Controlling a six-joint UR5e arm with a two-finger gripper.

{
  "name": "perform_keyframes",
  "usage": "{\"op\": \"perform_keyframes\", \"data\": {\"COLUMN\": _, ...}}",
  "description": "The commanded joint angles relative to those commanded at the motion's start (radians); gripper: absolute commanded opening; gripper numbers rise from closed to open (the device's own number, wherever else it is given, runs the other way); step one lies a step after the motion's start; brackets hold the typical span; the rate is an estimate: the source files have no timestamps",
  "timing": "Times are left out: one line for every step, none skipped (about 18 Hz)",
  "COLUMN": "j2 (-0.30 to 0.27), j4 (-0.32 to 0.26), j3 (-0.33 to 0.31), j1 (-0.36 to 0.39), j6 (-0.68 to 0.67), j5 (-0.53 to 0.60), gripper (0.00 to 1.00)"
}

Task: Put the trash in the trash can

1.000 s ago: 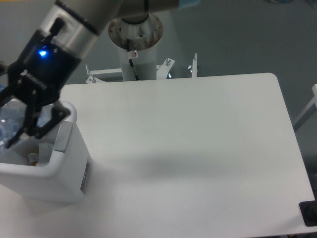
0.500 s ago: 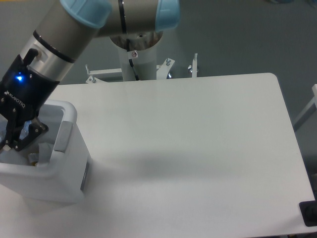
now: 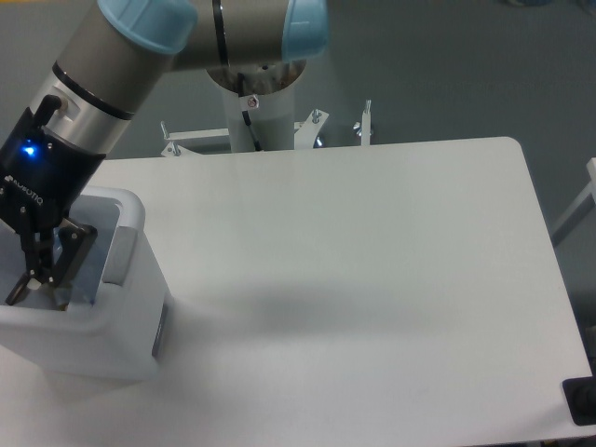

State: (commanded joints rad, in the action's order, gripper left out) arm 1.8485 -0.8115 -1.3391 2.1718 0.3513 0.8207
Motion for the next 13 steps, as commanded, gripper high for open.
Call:
{"op": "perform_keyframes", "data": {"j2": 0.000, "j4": 0.000, "j3": 0.000, "j1": 0.028, "j6": 0.000, "j5": 0.000, "gripper": 1.00}}
{"op": "perform_keyframes", "data": {"j2": 0.001, "j4": 0.000, "j3": -0.002, "j1": 0.049, "j6": 0.000, "j5": 0.000, "gripper": 1.00}}
{"op": "perform_keyframes", "data": {"j2": 0.003, "j4": 0.000, "j3": -0.005, "j1": 0.074, "j6": 0.002, "j5": 0.009, "gripper": 1.00}}
{"op": "perform_keyframes", "data": {"j2": 0.005, "j4": 0.000, "j3": -0.009, "j1": 0.098, "j6": 0.002, "j5": 0.032, "gripper": 1.00}}
{"op": "perform_keyframes", "data": {"j2": 0.005, "j4": 0.002, "j3": -0.018, "j1": 0.123, "j6": 0.006, "j5": 0.060, "gripper": 1.00}}
{"op": "perform_keyframes", "data": {"j2": 0.006, "j4": 0.002, "j3": -0.031, "j1": 0.153, "j6": 0.023, "j5": 0.084, "gripper": 1.00}}
{"op": "perform_keyframes", "data": {"j2": 0.008, "j4": 0.002, "j3": -0.046, "j1": 0.187, "j6": 0.059, "j5": 0.106, "gripper": 1.00}}
{"op": "perform_keyframes", "data": {"j2": 0.011, "j4": 0.002, "j3": -0.067, "j1": 0.219, "j6": 0.108, "j5": 0.129, "gripper": 1.00}}
{"op": "perform_keyframes", "data": {"j2": 0.012, "j4": 0.000, "j3": -0.089, "j1": 0.256, "j6": 0.156, "j5": 0.153, "gripper": 1.00}}
{"op": "perform_keyframes", "data": {"j2": 0.012, "j4": 0.000, "j3": -0.112, "j1": 0.290, "j6": 0.196, "j5": 0.175, "gripper": 1.00}}
{"op": "perform_keyframes", "data": {"j2": 0.015, "j4": 0.000, "j3": -0.130, "j1": 0.325, "j6": 0.230, "j5": 0.189, "gripper": 1.00}}
{"op": "perform_keyframes", "data": {"j2": 0.023, "j4": 0.000, "j3": -0.147, "j1": 0.354, "j6": 0.262, "j5": 0.198, "gripper": 1.00}}
{"op": "perform_keyframes", "data": {"j2": 0.028, "j4": -0.002, "j3": -0.158, "j1": 0.382, "j6": 0.291, "j5": 0.205, "gripper": 1.00}}
